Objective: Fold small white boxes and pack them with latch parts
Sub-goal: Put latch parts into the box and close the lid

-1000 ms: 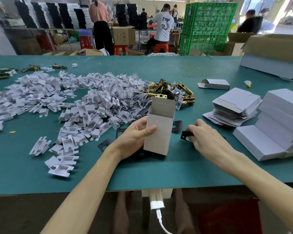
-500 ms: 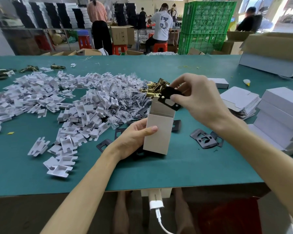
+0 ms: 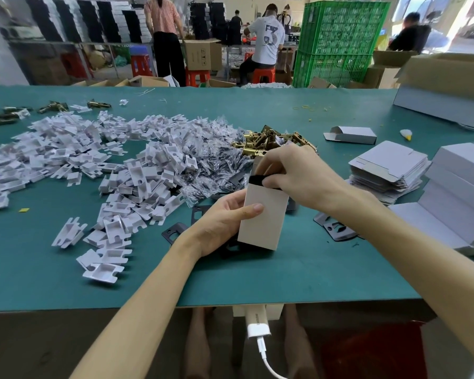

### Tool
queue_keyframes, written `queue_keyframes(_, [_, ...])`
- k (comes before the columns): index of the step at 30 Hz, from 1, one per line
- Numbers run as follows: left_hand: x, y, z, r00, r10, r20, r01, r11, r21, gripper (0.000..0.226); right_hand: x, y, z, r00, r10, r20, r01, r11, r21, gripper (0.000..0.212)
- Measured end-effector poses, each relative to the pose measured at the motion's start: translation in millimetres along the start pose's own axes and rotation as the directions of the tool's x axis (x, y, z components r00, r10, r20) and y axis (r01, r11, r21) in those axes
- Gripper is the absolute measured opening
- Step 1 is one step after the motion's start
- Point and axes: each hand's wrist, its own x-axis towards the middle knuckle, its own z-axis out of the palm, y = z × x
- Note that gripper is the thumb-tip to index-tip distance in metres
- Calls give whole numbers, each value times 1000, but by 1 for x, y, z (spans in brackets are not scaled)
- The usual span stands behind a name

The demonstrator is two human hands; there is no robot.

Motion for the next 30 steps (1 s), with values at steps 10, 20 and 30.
queue_keyframes(10, [3,-2,0,1000,-3,-23,3,1000,5,33,-1,-3,12,984,88,156,-48,968,-247,29])
queue_keyframes(20, [3,0,-1,1000,-16,-22,17,999,28,32,1,-3,12,981,77,178,-37,976,-215,45])
queue_keyframes(30, [3,0,-4,999,-4,-47,5,1000,20,35,-3,4,13,999,-11,40,14,997,-73,25])
